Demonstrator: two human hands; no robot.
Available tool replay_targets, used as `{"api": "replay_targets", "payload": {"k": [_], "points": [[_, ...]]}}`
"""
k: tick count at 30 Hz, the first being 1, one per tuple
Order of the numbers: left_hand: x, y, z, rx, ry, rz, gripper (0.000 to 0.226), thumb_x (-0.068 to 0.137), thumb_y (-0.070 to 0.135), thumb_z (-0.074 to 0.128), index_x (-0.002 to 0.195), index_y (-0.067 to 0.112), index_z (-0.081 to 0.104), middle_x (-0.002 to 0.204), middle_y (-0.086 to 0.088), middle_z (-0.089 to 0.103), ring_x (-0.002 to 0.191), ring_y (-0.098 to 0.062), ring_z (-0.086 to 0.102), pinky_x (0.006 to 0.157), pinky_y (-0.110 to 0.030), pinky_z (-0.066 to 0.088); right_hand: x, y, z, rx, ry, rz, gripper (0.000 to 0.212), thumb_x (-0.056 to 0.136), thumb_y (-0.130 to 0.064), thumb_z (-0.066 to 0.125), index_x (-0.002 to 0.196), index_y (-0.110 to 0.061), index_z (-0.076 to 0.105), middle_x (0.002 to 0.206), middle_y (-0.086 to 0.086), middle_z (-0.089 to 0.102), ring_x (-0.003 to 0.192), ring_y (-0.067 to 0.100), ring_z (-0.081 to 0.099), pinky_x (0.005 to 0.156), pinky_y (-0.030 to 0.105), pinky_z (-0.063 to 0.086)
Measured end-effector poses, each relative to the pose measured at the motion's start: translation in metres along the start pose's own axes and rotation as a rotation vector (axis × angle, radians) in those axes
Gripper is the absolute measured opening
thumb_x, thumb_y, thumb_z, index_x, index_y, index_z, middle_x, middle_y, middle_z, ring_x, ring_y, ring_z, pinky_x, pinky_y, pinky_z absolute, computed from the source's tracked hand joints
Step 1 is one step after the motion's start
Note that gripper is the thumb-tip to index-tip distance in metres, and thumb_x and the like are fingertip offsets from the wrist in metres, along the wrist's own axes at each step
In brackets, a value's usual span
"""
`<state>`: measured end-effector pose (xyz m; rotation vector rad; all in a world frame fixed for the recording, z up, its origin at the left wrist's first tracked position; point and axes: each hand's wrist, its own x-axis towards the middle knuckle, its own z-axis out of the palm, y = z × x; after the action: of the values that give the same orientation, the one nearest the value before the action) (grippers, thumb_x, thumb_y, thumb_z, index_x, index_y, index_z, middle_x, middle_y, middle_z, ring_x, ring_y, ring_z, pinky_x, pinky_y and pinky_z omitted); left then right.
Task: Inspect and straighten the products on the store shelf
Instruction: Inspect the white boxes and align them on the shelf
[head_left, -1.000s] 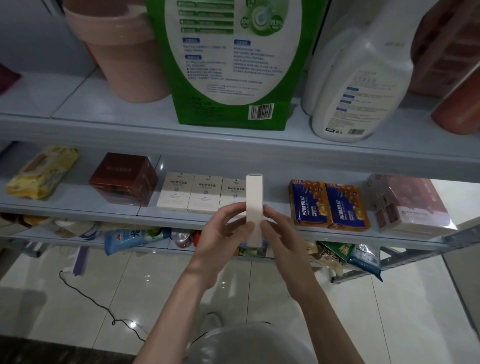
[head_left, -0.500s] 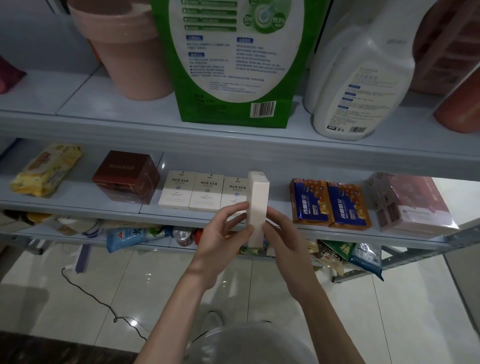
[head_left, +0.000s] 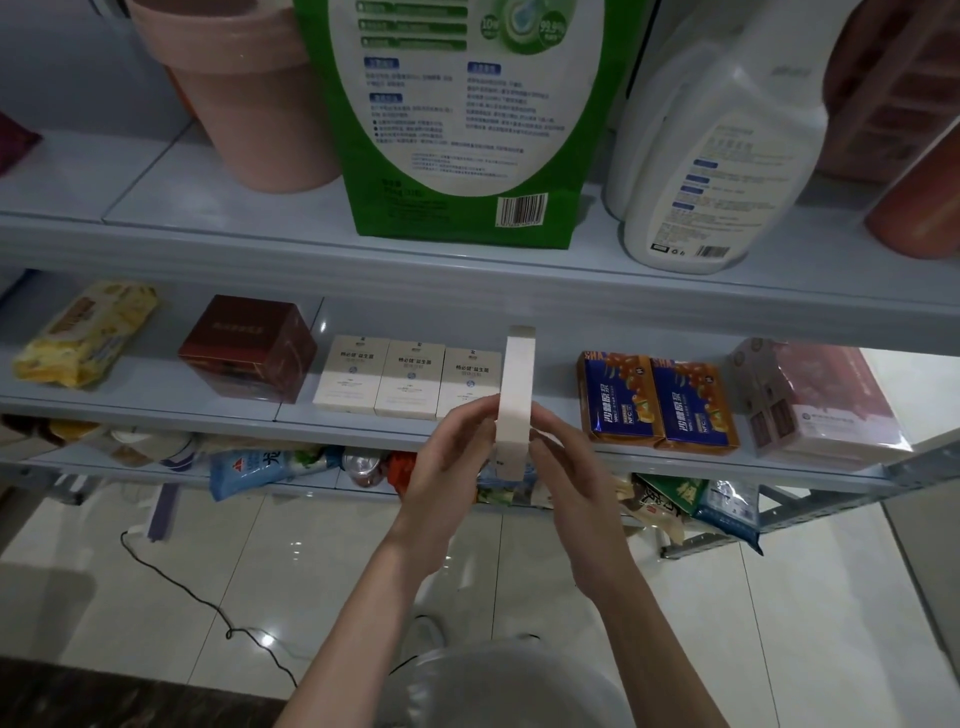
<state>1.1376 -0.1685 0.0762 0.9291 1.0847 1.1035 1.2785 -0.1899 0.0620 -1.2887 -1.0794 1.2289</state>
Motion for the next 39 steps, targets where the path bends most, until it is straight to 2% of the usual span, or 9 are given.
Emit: {"api": "replay_targets", "payload": {"k": [6,11,17,23,27,30,33,36,39], "points": [[0.002,0.002,0.010,0.019,0.045,0.006,0.026,0.105,0.023,0.052,0.128,0.023,0.064,0.123,0.007,0.070,0.117,-0.015,0.066,0.097,-0.034,0.056,0.004,-0.003,0.000,0.022,0.022,-0.009,0.044,0.095,-0.039,0.054,0.138,-0.031,0.061,0.133,-0.010,0.064,0.118,0.002,0.061,0.086,0.015,0.054],[0.005,0.004,0.013,0.063,0.058,0.015,0.023,0.105,0.020,0.053,0.125,0.020,0.066,0.119,0.004,0.072,0.110,-0.013,0.069,0.092,-0.029,0.058,0.006,-0.003,-0.001,0.008,0.072,-0.025,0.032,0.105,-0.022,0.052,0.136,-0.025,0.063,0.125,-0.007,0.067,0.111,0.005,0.065,0.084,0.018,0.055],[0.005,0.004,0.011,0.058,0.047,0.026,0.022,0.105,0.018,0.053,0.120,0.027,0.068,0.117,0.006,0.073,0.112,-0.011,0.068,0.089,-0.025,0.056,0.005,-0.004,0.000,-0.040,0.072,-0.029,0.031,0.102,-0.032,0.051,0.128,-0.042,0.064,0.129,-0.009,0.063,0.118,0.005,0.062,0.094,0.022,0.055],[0.006,0.000,0.007,0.012,0.069,0.022,0.026,0.108,0.023,0.045,0.124,0.013,0.063,0.113,-0.001,0.071,0.106,-0.017,0.069,0.091,-0.033,0.058,0.006,0.004,-0.001,-0.074,0.026,-0.072,0.040,0.100,-0.036,0.051,0.137,-0.029,0.064,0.135,-0.009,0.056,0.129,0.013,0.055,0.101,0.033,0.055],[0.006,-0.004,0.006,0.044,0.082,0.019,0.019,0.105,0.024,0.053,0.118,0.021,0.066,0.122,0.006,0.067,0.112,-0.012,0.064,0.085,-0.026,0.056,0.003,0.000,0.002,0.054,0.046,0.012,0.034,0.100,-0.040,0.050,0.128,-0.028,0.066,0.129,-0.003,0.067,0.122,0.017,0.065,0.097,0.032,0.058],[0.007,-0.010,0.007,0.112,0.079,0.053,0.015,0.098,0.018,0.064,0.113,0.018,0.067,0.137,0.015,0.051,0.126,-0.018,0.056,0.081,-0.023,0.058,0.001,-0.002,0.004,0.188,0.090,0.110,0.049,0.093,-0.052,0.052,0.134,-0.025,0.054,0.133,0.003,0.063,0.118,0.025,0.068,0.088,0.037,0.061],[0.007,-0.009,0.010,0.086,0.129,-0.017,0.035,0.092,0.010,0.072,0.123,0.018,0.058,0.135,0.001,0.058,0.121,-0.024,0.063,0.074,-0.020,0.059,0.000,-0.002,0.006,0.183,0.101,0.097,0.054,0.093,-0.047,0.057,0.143,-0.032,0.042,0.131,-0.005,0.065,0.115,0.021,0.070,0.084,0.035,0.062],[0.006,-0.006,0.011,0.016,0.187,-0.072,0.057,0.090,0.014,0.076,0.138,0.021,0.048,0.125,0.002,0.068,0.112,-0.013,0.069,0.075,-0.019,0.059,0.002,0.002,0.005,0.200,0.113,0.076,0.046,0.100,-0.036,0.056,0.144,-0.036,0.042,0.133,-0.008,0.066,0.119,0.022,0.068,0.089,0.040,0.062],[0.004,-0.009,0.013,0.164,0.205,-0.001,0.036,0.097,0.019,0.067,0.132,0.023,0.057,0.116,0.014,0.068,0.101,0.006,0.067,0.072,-0.011,0.054,0.001,0.005,0.004,0.192,0.090,0.050,0.040,0.106,-0.026,0.052,0.145,-0.035,0.043,0.140,-0.007,0.063,0.122,0.020,0.066,0.092,0.041,0.061]]}}
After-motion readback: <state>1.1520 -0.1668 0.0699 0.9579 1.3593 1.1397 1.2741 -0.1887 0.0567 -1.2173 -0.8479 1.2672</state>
